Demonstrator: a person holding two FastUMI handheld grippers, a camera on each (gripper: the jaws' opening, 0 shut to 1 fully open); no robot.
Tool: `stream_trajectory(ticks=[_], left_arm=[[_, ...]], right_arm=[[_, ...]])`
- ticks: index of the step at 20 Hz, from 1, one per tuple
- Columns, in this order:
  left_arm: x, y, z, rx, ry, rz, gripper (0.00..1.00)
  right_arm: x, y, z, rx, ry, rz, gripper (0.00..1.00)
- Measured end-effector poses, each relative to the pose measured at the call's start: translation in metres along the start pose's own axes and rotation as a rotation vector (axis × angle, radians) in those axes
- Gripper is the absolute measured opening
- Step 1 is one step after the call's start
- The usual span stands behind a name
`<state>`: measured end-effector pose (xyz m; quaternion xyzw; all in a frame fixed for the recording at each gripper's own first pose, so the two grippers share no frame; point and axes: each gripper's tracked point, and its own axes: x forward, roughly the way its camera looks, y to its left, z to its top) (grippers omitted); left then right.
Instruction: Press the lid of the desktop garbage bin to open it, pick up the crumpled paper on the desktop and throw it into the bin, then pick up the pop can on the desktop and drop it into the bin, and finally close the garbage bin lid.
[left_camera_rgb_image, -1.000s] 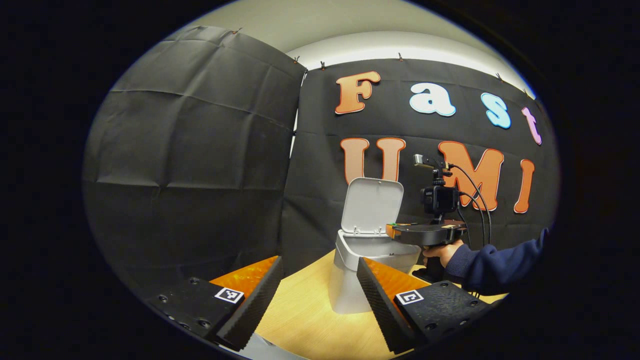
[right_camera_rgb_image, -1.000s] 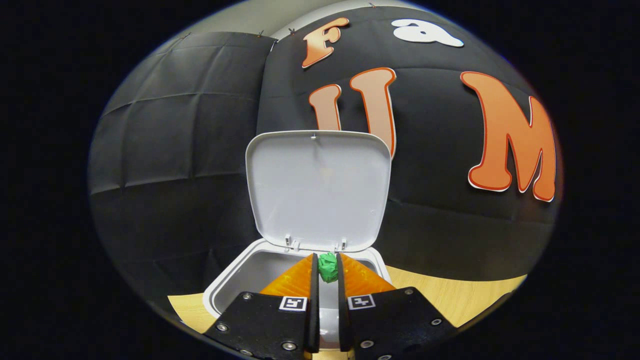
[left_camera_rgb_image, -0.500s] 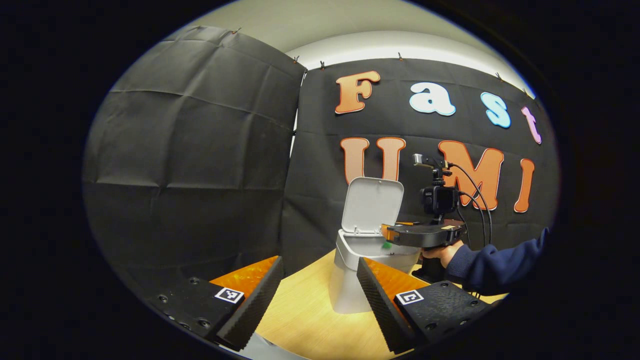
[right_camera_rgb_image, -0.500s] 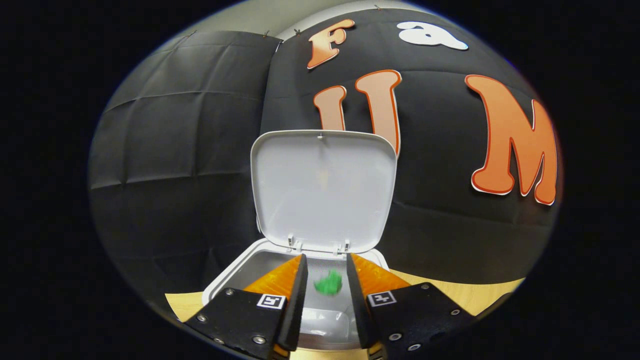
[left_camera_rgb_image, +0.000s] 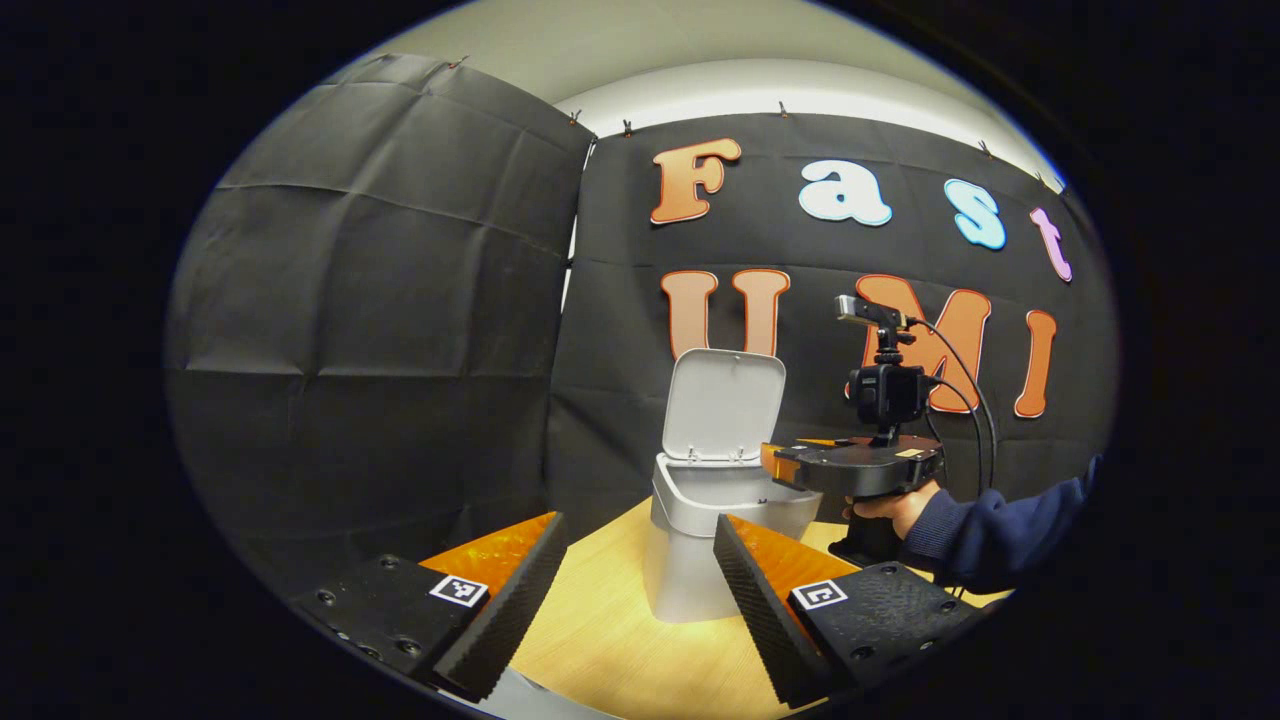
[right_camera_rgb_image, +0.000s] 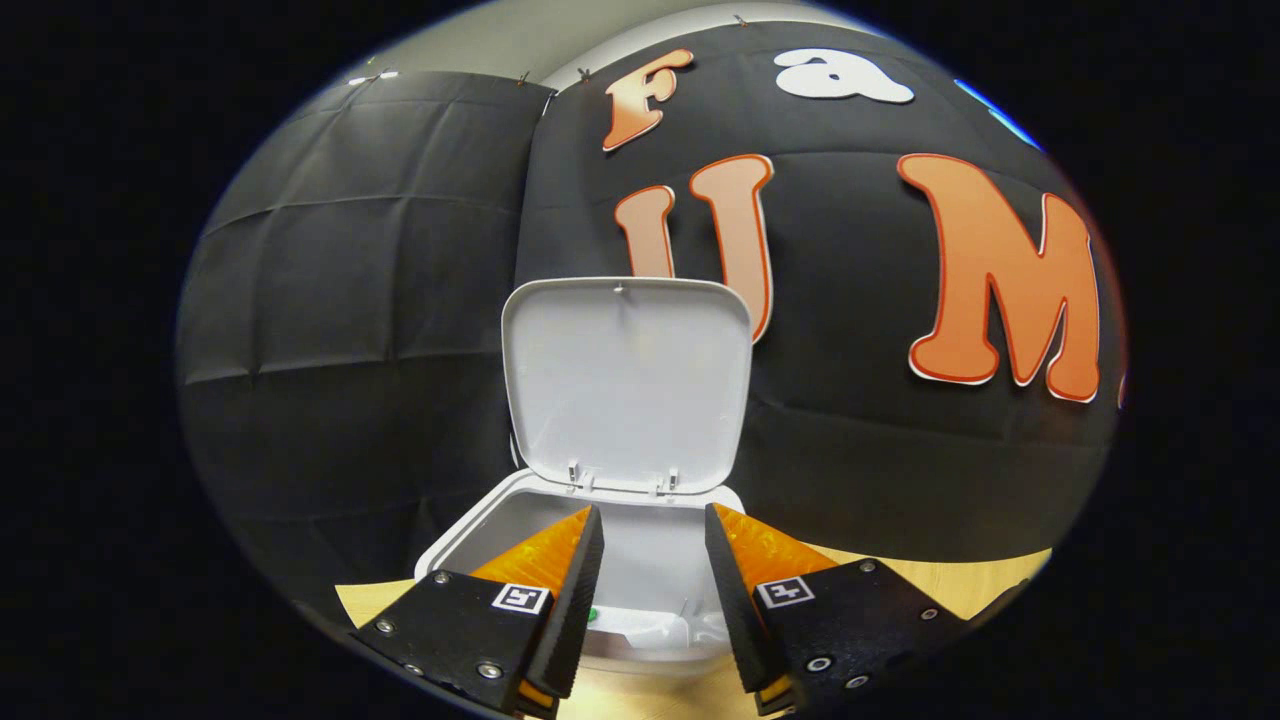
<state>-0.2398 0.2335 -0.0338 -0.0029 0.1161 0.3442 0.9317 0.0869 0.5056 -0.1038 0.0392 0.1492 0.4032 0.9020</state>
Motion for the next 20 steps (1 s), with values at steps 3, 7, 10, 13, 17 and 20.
stream_trajectory(ticks=[3,7,10,13,17,20], left_arm=[[0.003,-0.018,-0.004,0.011,0.008,-0.039,0.94],[0.009,-0.056,-0.009,0.031,0.016,-0.114,0.94],[0.011,-0.087,-0.007,0.049,0.010,-0.174,0.94],[0.012,-0.115,-0.011,0.062,0.018,-0.231,0.94],[0.012,-0.151,-0.017,0.074,0.027,-0.296,0.94],[0.012,-0.178,-0.017,0.084,0.024,-0.344,0.94]], right_arm=[[-0.027,-0.015,0.007,0.010,-0.031,-0.020,0.60],[-0.066,-0.047,0.013,0.037,-0.063,-0.068,0.60],[-0.094,-0.079,0.014,0.057,-0.075,-0.131,0.61],[-0.120,-0.110,0.017,0.059,-0.099,-0.195,0.63],[-0.154,-0.145,0.015,0.075,-0.115,-0.266,0.70],[-0.183,-0.173,0.010,0.071,-0.123,-0.327,0.77]])
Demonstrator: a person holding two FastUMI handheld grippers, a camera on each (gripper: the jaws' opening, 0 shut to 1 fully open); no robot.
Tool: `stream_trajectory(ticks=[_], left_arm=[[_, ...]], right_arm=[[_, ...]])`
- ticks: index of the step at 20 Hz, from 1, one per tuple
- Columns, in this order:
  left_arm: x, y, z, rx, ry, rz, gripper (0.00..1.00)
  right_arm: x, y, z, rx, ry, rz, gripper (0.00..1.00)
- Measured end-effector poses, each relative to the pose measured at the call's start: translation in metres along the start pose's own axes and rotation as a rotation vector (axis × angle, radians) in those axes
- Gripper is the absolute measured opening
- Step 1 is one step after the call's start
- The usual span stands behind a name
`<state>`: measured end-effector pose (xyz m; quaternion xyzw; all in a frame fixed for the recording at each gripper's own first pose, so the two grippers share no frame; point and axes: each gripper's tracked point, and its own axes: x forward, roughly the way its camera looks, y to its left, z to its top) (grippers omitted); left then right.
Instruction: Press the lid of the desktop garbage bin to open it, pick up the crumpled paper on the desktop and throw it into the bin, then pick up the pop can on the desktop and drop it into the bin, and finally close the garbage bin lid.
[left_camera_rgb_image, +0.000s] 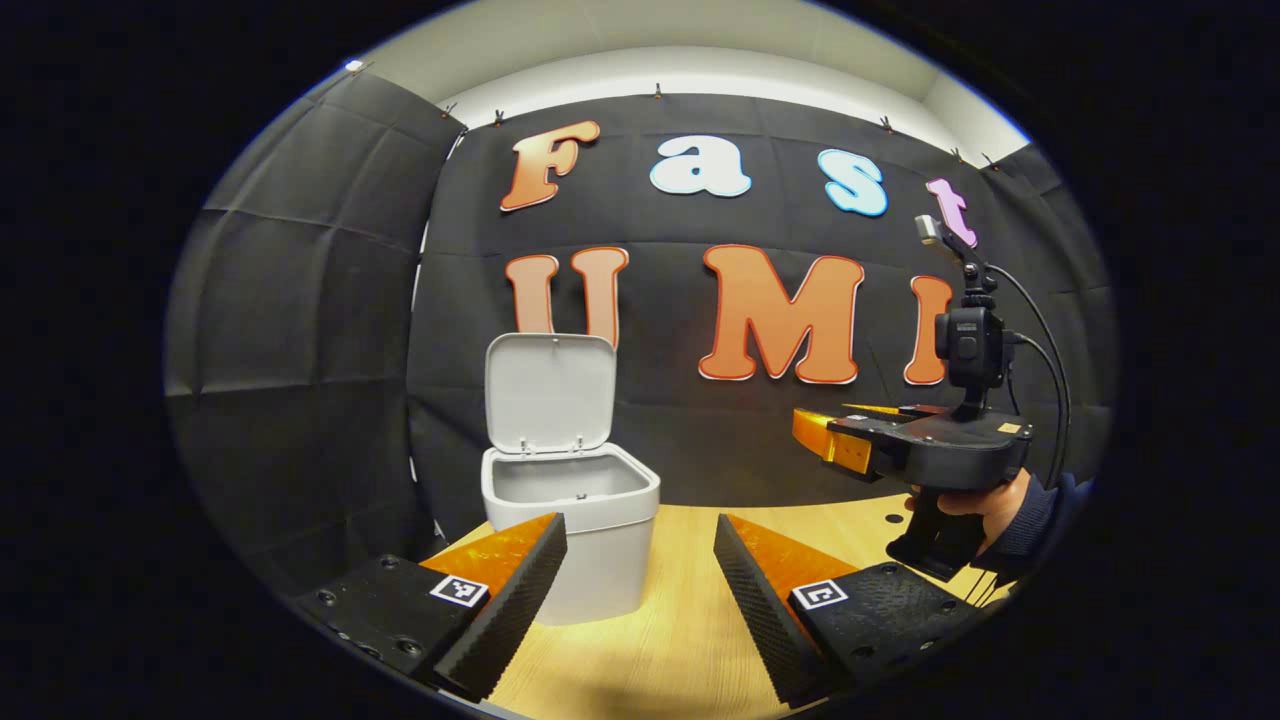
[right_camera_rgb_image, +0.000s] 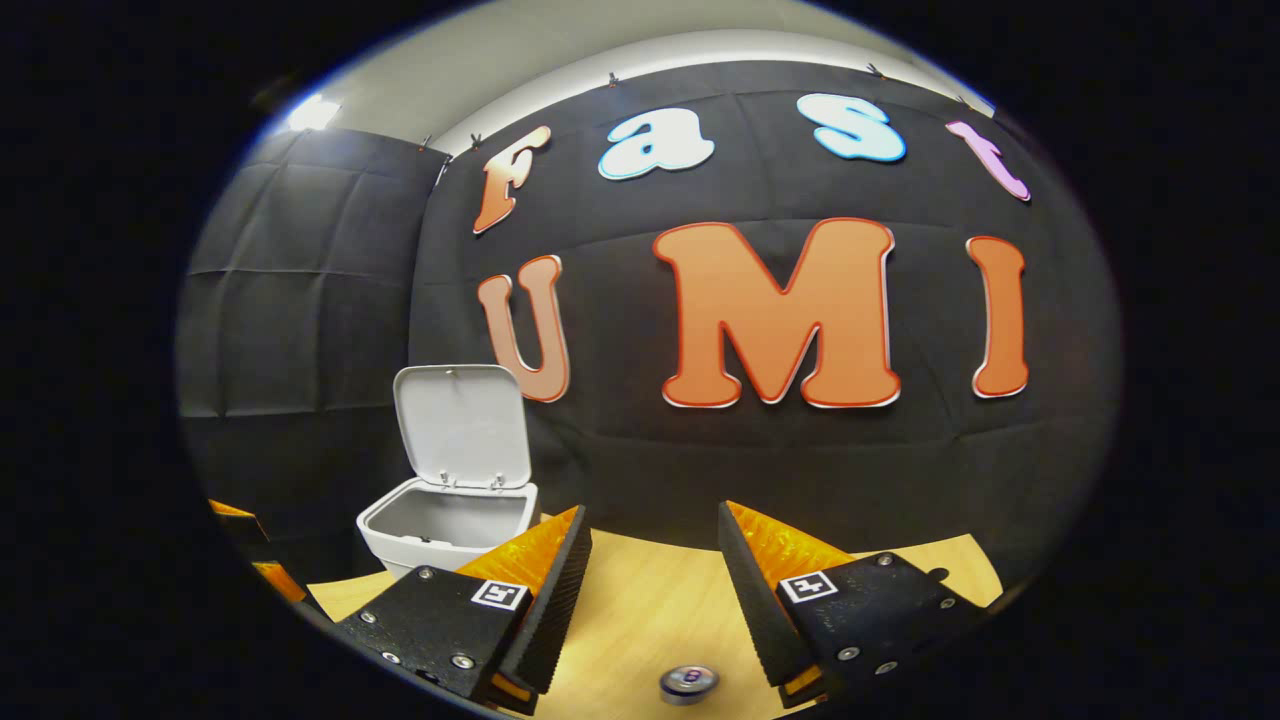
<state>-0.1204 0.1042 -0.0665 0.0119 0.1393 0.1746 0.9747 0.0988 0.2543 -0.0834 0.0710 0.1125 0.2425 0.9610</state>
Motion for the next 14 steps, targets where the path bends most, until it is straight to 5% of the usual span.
stream_trajectory(ticks=[3,4,6,7,8,14], left_arm=[[0.008,-0.026,0.004,0.005,-0.015,-0.046,0.94],[0.012,-0.033,0.006,0.008,-0.020,-0.062,0.94],[0.017,-0.050,0.007,0.025,-0.030,-0.100,0.94],[0.020,-0.059,0.006,0.037,-0.034,-0.122,0.94],[0.022,-0.069,0.005,0.049,-0.036,-0.142,0.94],[0.041,-0.117,-0.017,0.057,-0.009,-0.250,0.94]], right_arm=[[-0.016,-0.032,-0.004,0.008,0.010,-0.052,0.82],[-0.022,-0.042,-0.004,0.014,0.010,-0.069,0.94],[-0.034,-0.062,-0.005,0.007,0.005,-0.110,0.90],[-0.041,-0.070,-0.008,0.000,0.005,-0.125,1.00],[-0.049,-0.078,-0.011,-0.005,0.008,-0.141,0.93],[-0.085,-0.115,-0.037,0.004,0.062,-0.224,0.94]])
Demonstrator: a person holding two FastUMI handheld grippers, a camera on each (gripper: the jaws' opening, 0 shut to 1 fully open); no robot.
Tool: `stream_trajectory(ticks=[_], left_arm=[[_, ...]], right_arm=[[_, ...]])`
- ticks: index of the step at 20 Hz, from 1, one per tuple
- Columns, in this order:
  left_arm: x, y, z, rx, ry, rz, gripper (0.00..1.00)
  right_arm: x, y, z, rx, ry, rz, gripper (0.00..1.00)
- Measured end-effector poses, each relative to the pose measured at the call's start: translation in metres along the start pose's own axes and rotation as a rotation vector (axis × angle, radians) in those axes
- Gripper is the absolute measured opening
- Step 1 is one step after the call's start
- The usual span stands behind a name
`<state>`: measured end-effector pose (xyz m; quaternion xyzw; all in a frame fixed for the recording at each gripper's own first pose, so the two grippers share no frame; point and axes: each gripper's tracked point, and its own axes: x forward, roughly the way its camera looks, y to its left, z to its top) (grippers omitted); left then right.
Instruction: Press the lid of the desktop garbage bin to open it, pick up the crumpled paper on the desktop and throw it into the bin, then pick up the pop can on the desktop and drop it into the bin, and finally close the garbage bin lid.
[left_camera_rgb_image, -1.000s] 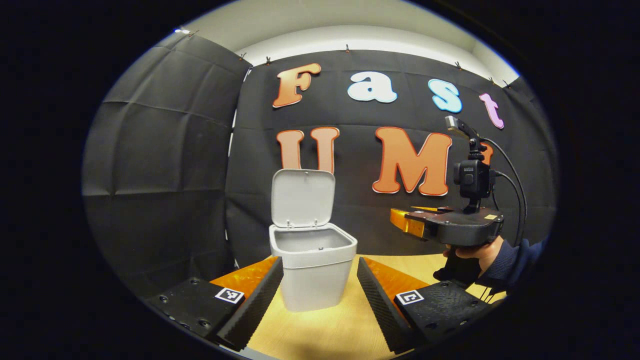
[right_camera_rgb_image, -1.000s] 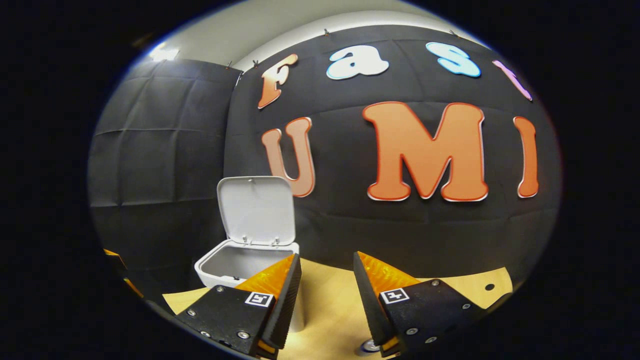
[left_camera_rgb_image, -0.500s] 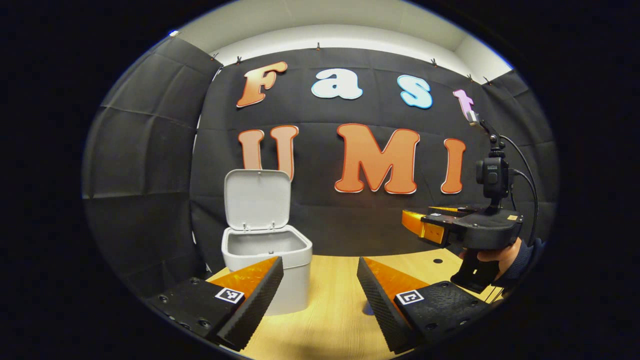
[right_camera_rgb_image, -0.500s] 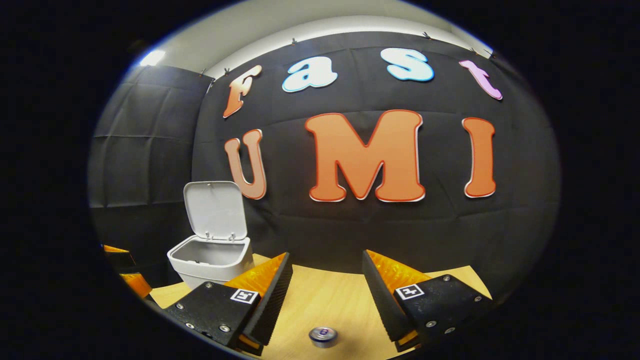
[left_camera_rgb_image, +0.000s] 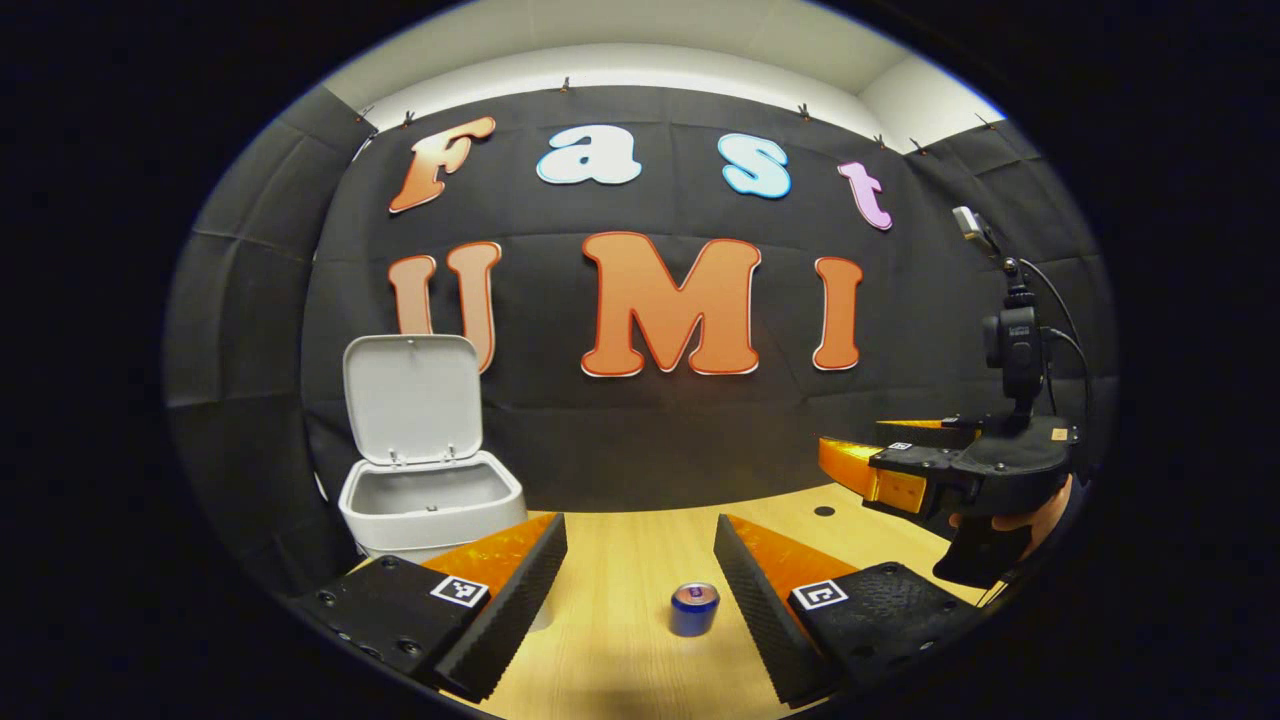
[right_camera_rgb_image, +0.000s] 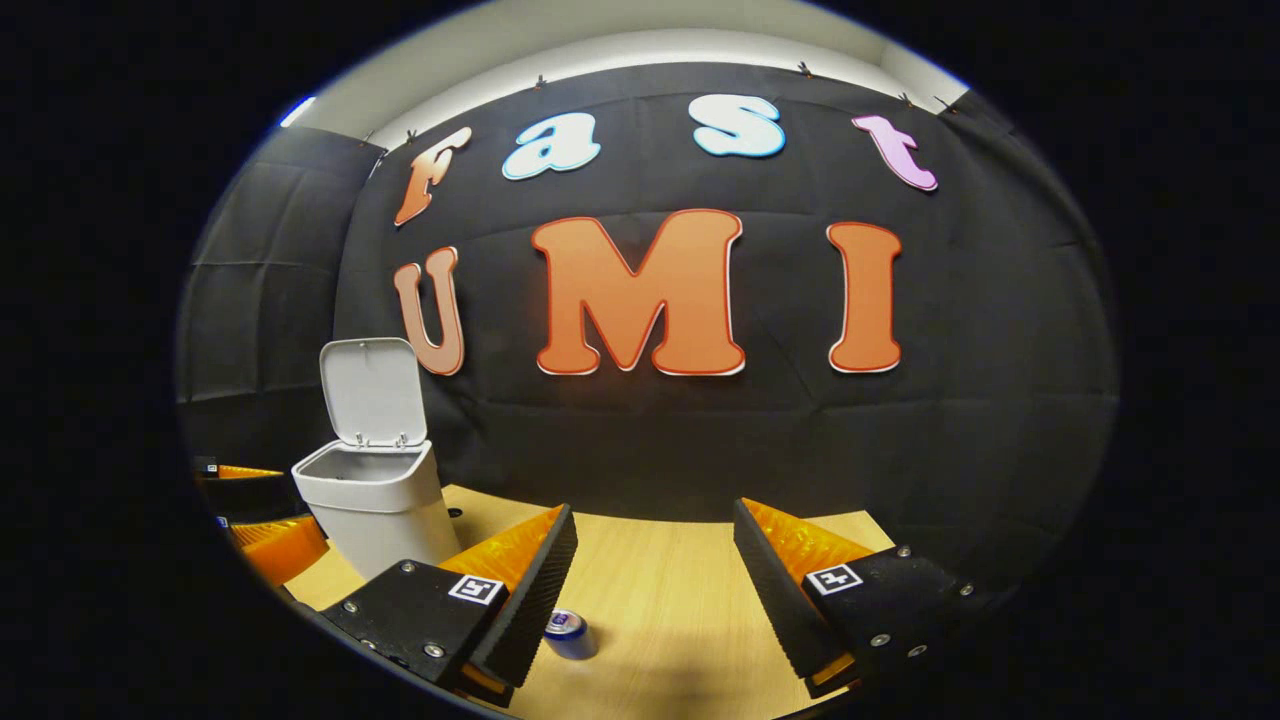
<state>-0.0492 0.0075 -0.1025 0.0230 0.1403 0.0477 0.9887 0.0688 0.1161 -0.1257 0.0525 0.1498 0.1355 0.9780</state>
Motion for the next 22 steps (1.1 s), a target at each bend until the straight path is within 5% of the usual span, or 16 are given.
stream_trajectory(ticks=[8,22], left_arm=[[0.052,-0.043,-0.057,0.015,0.068,-0.105,0.94],[0.129,-0.063,-0.235,0.085,0.403,-0.137,0.98]], right_arm=[[-0.020,-0.050,0.001,-0.005,0.005,-0.095,0.94],[-0.053,-0.095,-0.015,-0.025,0.067,-0.226,0.94]])
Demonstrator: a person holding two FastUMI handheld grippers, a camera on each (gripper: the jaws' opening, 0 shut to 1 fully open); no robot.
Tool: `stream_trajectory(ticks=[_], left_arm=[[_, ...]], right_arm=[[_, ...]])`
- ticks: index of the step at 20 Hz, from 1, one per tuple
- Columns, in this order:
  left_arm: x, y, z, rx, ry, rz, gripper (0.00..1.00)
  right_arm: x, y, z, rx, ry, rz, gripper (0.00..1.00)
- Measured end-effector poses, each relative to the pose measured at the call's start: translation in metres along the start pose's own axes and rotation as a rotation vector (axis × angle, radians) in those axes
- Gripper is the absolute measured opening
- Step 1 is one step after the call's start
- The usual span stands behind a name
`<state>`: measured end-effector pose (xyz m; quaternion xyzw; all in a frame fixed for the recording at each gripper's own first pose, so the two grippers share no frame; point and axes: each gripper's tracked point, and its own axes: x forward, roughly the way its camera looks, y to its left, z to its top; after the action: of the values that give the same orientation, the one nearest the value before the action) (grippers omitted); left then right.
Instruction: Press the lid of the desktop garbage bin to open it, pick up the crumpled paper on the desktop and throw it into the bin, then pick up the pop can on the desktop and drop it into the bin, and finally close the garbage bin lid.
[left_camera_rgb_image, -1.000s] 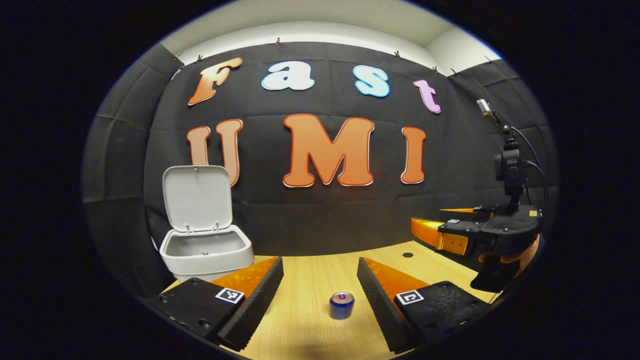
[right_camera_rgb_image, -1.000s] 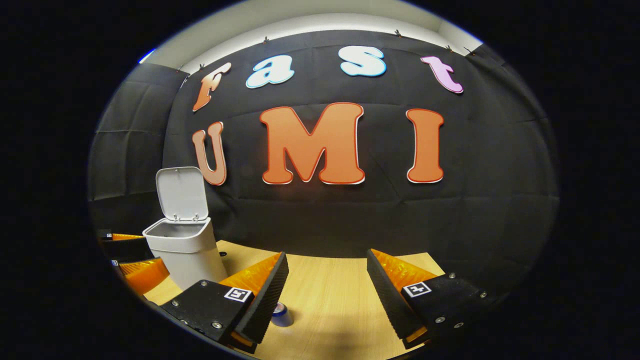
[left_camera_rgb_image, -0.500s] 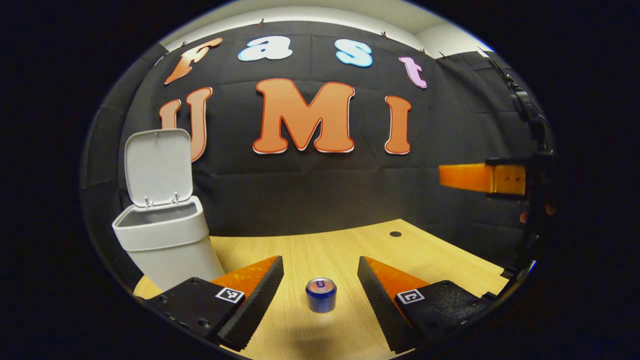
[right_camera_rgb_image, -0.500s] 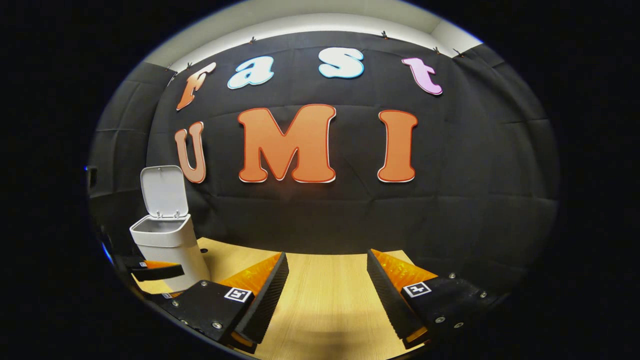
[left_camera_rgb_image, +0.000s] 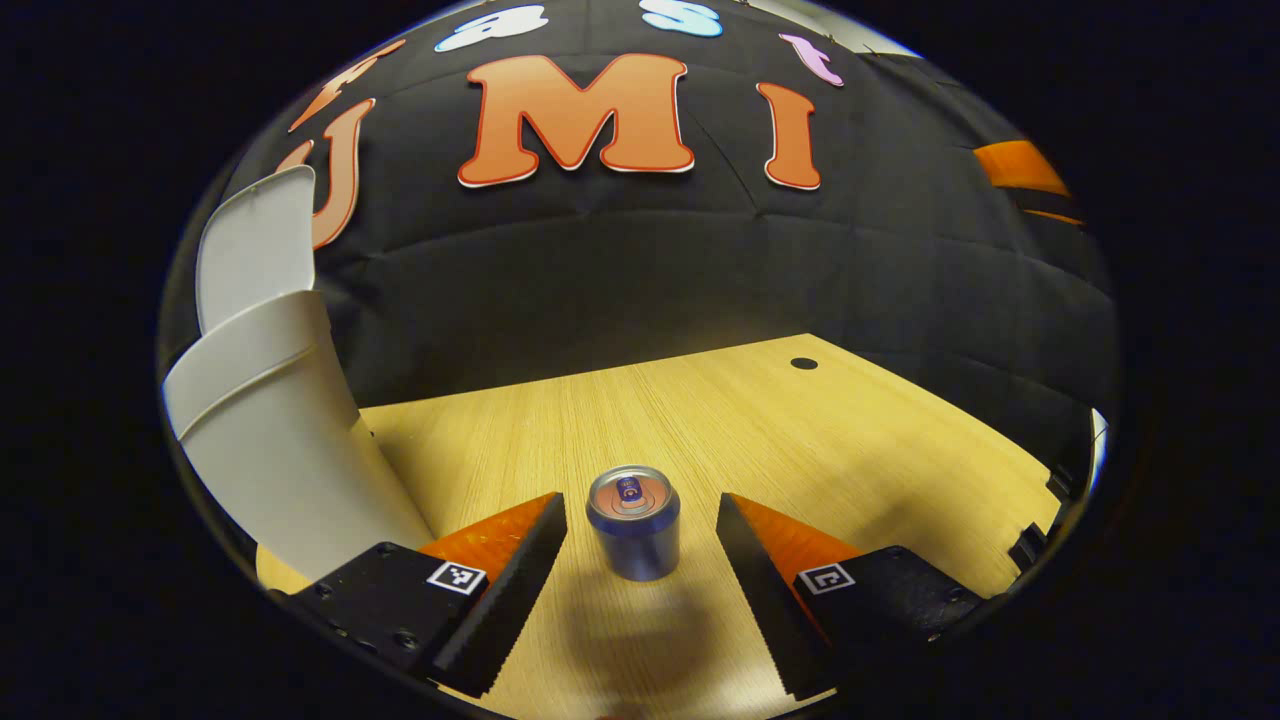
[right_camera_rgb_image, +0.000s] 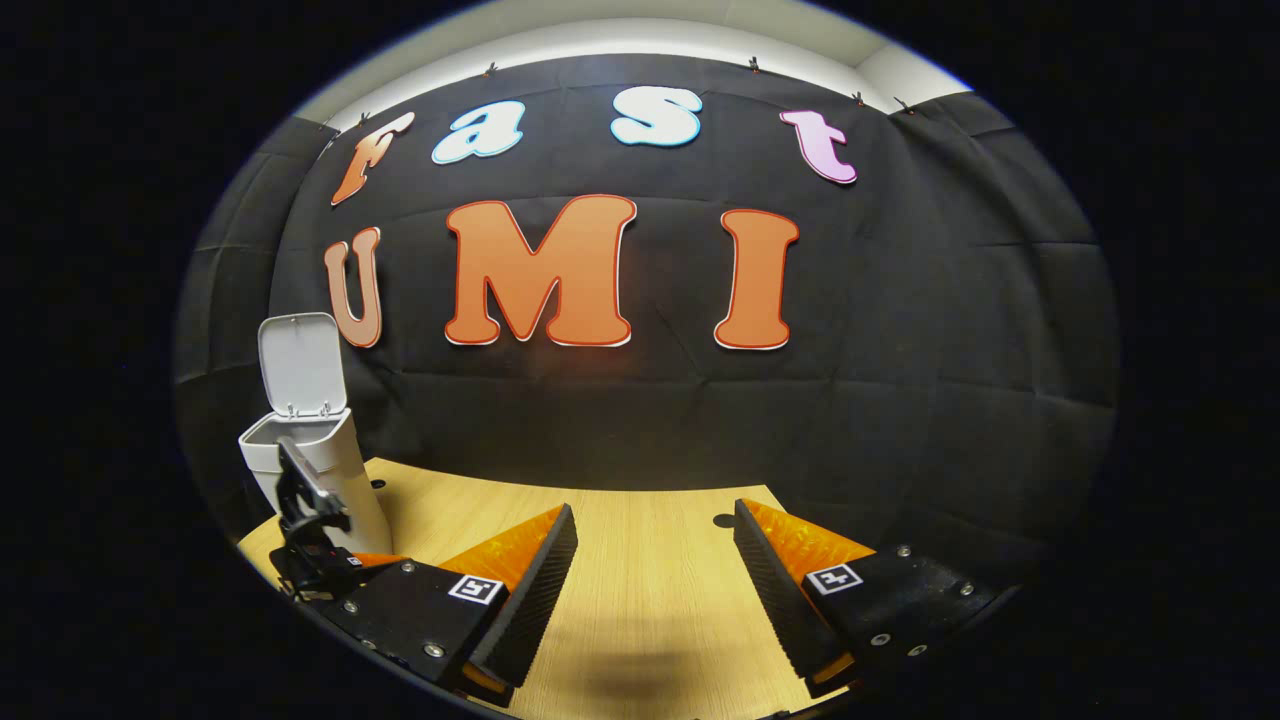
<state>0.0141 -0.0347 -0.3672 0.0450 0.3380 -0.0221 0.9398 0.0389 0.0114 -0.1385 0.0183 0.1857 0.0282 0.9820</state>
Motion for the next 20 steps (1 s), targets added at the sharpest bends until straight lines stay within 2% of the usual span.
stream_trajectory(ticks=[6,12,13,15,20], left_arm=[[0.035,0.012,-0.030,-0.040,0.092,0.011,0.97],[0.071,0.010,-0.045,-0.026,0.139,-0.006,0.97],[0.074,0.009,-0.046,-0.023,0.142,-0.010,0.96],[0.076,0.008,-0.046,-0.023,0.137,-0.019,0.87],[0.071,0.009,-0.039,-0.022,0.141,-0.024,0.83]], right_arm=[[-0.004,-0.007,-0.007,-0.003,0.025,-0.033,0.94],[-0.008,-0.010,-0.014,-0.010,0.051,-0.053,0.94],[-0.008,-0.010,-0.015,-0.011,0.055,-0.055,0.94],[-0.009,-0.010,-0.015,-0.013,0.055,-0.058,0.94],[-0.009,-0.008,-0.016,-0.006,0.061,-0.060,0.94]])
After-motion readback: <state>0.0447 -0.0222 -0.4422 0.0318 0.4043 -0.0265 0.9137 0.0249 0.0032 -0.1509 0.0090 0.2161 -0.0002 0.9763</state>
